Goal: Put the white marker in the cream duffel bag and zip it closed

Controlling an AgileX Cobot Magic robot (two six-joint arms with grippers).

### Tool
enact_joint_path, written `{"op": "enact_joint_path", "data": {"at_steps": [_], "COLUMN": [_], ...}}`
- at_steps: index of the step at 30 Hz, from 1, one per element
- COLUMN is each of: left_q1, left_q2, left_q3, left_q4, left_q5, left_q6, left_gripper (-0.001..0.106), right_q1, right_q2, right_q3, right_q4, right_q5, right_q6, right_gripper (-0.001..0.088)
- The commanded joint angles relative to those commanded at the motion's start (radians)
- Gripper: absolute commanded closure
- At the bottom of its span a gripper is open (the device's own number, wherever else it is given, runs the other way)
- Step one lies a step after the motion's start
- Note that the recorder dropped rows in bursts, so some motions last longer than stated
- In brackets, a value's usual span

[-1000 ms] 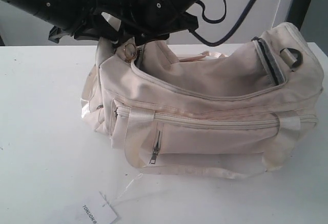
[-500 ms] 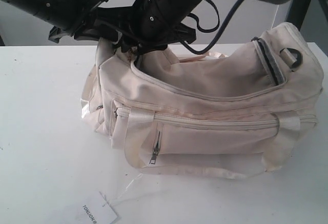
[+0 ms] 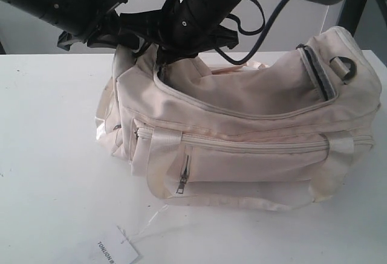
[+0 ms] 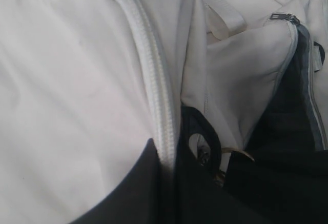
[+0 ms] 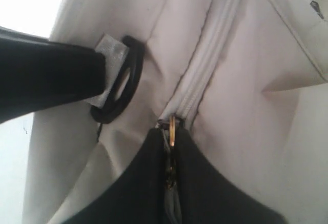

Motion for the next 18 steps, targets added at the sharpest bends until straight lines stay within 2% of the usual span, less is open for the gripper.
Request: {"op": "enact_joint_path", "data": {"at_steps": [18], "left_q1": [0.0], "left_q2": [0.0], "left_q3": [0.0], "left_q4": [0.023], "left_q5": [-0.037], "left_q6": [0.001], "left_gripper": [0.105], "right_q1": [-0.002], "right_q2": [-0.113], "right_q3": [0.0], "right_q4": [0.006], "right_q5": [0.112], "right_q6": [-0.068], "right_gripper": [0.0868]}}
